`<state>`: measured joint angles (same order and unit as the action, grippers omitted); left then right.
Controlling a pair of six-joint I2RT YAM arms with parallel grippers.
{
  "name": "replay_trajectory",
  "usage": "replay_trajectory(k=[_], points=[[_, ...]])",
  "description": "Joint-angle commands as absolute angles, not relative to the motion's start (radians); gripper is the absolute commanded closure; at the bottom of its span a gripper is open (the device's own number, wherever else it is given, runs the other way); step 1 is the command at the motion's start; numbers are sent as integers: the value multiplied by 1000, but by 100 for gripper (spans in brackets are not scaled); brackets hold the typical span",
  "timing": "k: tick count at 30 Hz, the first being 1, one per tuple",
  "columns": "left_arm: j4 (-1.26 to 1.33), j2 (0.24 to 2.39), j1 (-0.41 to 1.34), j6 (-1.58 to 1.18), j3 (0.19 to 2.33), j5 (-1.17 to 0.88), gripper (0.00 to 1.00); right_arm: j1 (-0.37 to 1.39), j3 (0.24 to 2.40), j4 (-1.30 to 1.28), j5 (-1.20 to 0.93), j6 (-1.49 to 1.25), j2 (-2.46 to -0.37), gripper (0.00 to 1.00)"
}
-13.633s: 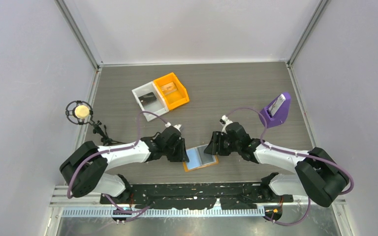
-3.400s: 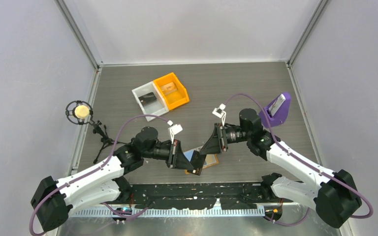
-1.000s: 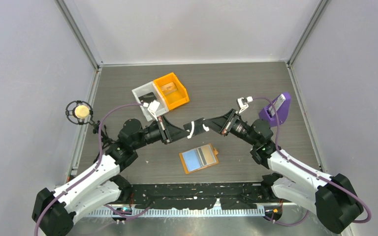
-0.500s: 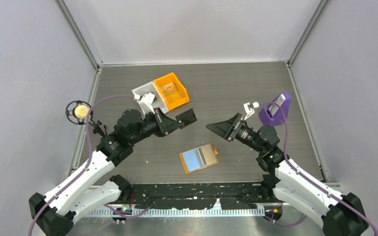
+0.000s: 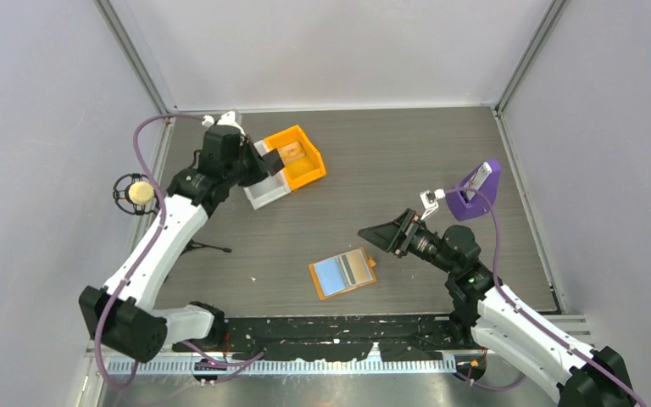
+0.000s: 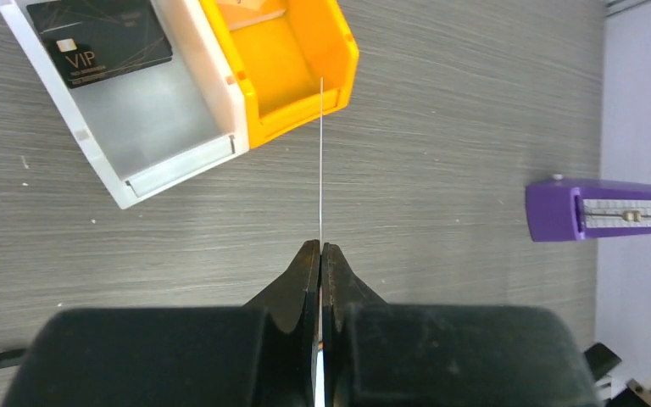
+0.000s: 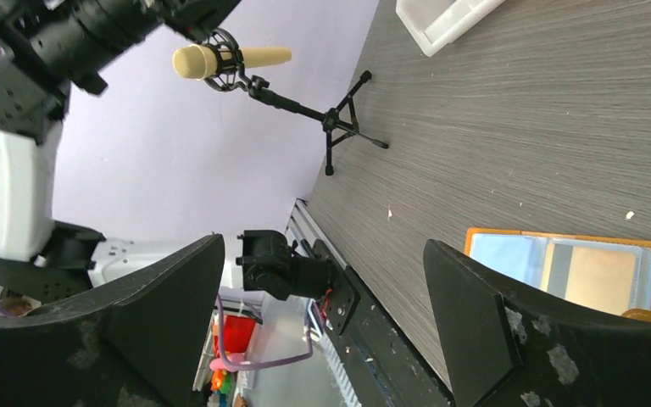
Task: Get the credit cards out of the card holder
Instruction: Place the credit card in the storage box.
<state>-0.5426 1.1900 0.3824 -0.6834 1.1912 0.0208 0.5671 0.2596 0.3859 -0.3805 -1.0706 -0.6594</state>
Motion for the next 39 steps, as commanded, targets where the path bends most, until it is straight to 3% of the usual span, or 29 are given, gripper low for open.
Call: replay_trajectory(k=[1, 19, 39], points=[[-680, 1304, 353, -612, 1326, 64, 100, 565, 289, 369, -400, -1020, -635, 5], [-753, 1728, 246, -516, 1597, 169, 100, 546, 328, 261, -386, -938, -596, 5], [-766, 1908, 181, -481, 1739, 102, 100, 540, 382, 128, -318, -881, -543, 5]])
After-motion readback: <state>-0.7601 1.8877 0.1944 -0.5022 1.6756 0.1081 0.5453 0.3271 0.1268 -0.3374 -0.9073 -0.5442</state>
